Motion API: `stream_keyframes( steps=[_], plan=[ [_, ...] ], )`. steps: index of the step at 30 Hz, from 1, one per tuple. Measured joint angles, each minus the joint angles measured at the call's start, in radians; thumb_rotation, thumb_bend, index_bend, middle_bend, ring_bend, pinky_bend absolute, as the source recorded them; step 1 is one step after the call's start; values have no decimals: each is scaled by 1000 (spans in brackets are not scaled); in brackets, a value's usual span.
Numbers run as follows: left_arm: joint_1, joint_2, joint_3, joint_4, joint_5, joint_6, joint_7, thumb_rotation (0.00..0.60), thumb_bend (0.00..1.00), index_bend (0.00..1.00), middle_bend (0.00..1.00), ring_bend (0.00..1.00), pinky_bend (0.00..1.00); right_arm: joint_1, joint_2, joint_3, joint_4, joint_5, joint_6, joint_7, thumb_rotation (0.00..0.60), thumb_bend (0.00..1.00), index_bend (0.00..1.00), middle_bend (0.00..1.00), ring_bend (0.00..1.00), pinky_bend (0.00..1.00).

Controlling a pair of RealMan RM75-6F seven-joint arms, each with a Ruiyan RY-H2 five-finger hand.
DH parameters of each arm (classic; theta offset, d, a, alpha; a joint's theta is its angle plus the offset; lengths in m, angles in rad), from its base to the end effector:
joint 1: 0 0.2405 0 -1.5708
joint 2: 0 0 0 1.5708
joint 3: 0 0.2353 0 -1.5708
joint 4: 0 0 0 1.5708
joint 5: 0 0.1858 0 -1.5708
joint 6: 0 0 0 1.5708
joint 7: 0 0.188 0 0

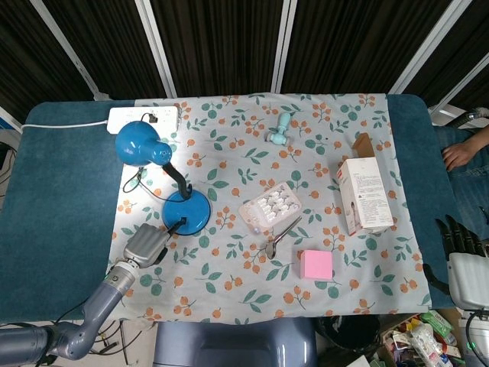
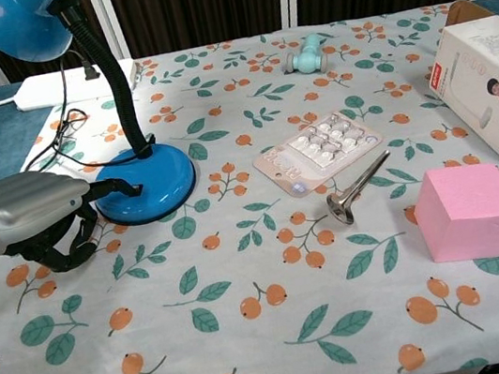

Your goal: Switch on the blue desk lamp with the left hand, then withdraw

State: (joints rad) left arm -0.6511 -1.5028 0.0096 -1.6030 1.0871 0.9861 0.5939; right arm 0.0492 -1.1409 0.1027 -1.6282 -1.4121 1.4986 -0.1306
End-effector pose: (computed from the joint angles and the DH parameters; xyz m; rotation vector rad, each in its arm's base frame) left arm -0.1706 0.3009 -0.0316 -2.0428 -0.8523 -0.6163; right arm -0.2953 -0.2195 0.1819 1.2859 -0.8510 0.8061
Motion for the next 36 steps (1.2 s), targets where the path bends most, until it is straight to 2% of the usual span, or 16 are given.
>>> stream_keyframes(
  steps=[4, 6, 9, 12, 15, 18, 23, 30, 36],
  plan=[
    [0, 5, -9, -10, 16, 19, -4, 600, 444, 70, 604, 658, 671, 0, 0, 0, 0, 0, 1, -1, 600, 225, 0, 0, 54, 98],
    [2, 8, -14, -16, 26, 33, -7, 600, 441, 65, 537, 600, 637, 0, 0, 0, -1, 1, 1, -1, 600, 225, 0, 0, 54, 98],
    [10, 19, -18, -33, 54, 68, -10, 600, 407, 61, 422, 460, 503, 0, 0, 1, -1, 1, 1, -1, 600, 225, 0, 0, 54, 97],
    [24, 41, -17, -68, 81, 109, -10, 600, 341, 56, 332, 367, 375, -1, 0, 0, -1, 1, 1, -2, 600, 224, 0, 0, 54, 97],
    [42, 83, -10, -120, 102, 146, 4, 600, 309, 52, 268, 291, 312, -1, 0, 1, -1, 1, 2, -2, 600, 224, 0, 0, 54, 97],
    [67, 138, -2, -184, 125, 196, 15, 600, 290, 49, 221, 225, 294, -2, 1, 1, -2, 0, 4, -3, 600, 224, 0, 0, 54, 97],
    [131, 262, 15, -292, 175, 310, 10, 600, 264, 43, 138, 136, 228, -3, 1, -1, -4, -3, 7, -5, 600, 224, 0, 0, 54, 97],
    [236, 418, 41, -352, 259, 447, -70, 600, 245, 30, 106, 118, 184, -4, 0, -4, -9, -14, 15, -17, 600, 224, 0, 0, 54, 98],
    [308, 488, 59, -339, 291, 502, -140, 600, 245, 30, 89, 118, 171, -6, -2, -5, -12, -16, 19, -21, 600, 223, 0, 0, 54, 98]
  ],
)
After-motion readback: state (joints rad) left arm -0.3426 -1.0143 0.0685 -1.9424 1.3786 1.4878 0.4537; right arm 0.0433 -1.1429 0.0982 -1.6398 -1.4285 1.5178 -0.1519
